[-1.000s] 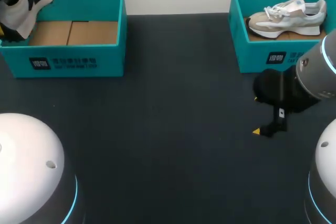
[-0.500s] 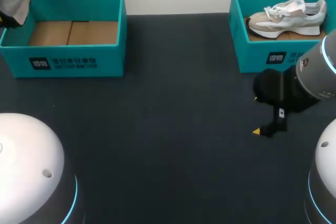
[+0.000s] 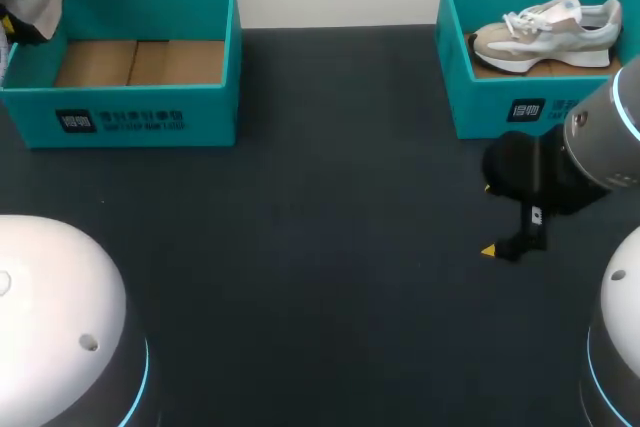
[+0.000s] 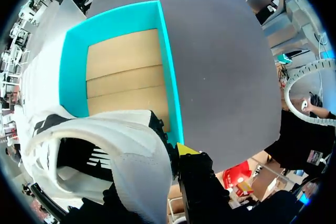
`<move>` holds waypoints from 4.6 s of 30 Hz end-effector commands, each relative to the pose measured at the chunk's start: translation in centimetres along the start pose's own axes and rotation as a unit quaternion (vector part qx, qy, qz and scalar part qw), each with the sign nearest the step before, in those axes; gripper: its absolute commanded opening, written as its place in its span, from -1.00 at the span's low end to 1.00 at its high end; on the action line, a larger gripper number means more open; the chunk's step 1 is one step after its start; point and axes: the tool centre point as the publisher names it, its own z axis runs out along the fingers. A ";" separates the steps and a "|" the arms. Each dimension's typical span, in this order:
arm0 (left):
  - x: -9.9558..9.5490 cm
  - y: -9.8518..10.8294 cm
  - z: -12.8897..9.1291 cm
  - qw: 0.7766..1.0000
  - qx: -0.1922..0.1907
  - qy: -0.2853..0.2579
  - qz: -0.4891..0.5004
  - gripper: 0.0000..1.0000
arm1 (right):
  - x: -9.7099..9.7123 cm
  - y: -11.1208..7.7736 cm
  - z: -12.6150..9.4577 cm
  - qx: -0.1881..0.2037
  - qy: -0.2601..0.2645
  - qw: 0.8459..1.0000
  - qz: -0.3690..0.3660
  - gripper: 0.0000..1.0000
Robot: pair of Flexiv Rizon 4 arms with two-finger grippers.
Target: Take the shoe out of the shoebox, open the shoe tongue, remove and reinsert the insole, then place the shoe into the shoebox
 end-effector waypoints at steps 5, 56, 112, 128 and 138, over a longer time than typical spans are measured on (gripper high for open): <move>0.1 0.0 -0.2 1.000 -0.001 -0.001 0.000 -1.00 | 0.2 0.0 0.1 0.000 -0.002 1.000 0.000 1.00; -2.7 3.1 -0.4 0.777 -0.086 -0.013 0.624 -1.00 | 0.2 0.0 0.1 0.000 -0.002 1.000 0.000 1.00; -8.8 1.3 11.7 0.738 -0.075 0.014 0.670 -1.00 | 0.2 0.0 0.1 0.000 -0.002 1.000 0.000 1.00; -6.1 1.4 14.0 0.742 -0.056 0.027 0.667 -1.00 | 0.2 0.0 0.1 0.000 -0.002 1.000 0.000 1.00; -5.3 1.8 15.6 0.735 -0.046 0.036 0.675 -1.00 | 0.2 0.0 0.1 0.000 -0.002 1.000 0.000 1.00</move>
